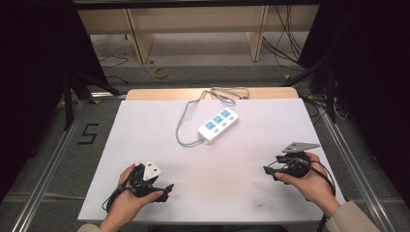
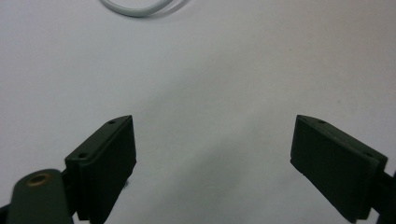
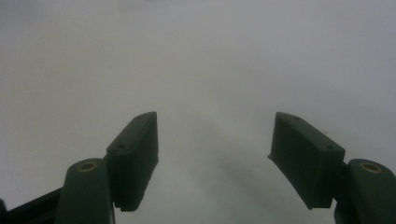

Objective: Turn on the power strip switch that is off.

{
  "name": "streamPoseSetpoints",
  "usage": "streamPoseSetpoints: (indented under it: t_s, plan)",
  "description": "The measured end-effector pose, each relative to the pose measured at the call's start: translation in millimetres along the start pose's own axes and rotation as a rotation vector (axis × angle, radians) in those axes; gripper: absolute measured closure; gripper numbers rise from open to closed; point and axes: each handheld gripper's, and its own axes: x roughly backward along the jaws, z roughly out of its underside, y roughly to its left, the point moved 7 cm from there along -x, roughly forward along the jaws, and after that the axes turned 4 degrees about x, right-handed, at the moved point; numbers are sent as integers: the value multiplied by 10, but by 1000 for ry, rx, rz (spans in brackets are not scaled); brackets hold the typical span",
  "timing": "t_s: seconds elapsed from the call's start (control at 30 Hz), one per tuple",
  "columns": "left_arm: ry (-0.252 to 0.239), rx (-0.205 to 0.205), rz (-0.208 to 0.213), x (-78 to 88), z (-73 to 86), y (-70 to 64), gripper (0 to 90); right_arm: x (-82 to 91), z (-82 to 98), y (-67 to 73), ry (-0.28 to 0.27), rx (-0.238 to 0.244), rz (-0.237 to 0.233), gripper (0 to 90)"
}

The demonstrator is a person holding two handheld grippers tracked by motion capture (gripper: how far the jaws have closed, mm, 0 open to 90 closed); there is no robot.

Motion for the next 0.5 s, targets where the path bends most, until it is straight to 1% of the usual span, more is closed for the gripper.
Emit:
streamPoseSetpoints:
  t_s: [0.23, 0.5]
  plan:
    - [-1, 2, 0, 0, -2, -2, 138, 75, 99, 1, -14, -4, 4, 310]
    - [-6, 7, 1, 0, -7, -8, 132, 142, 206, 7, -5, -3, 1, 300]
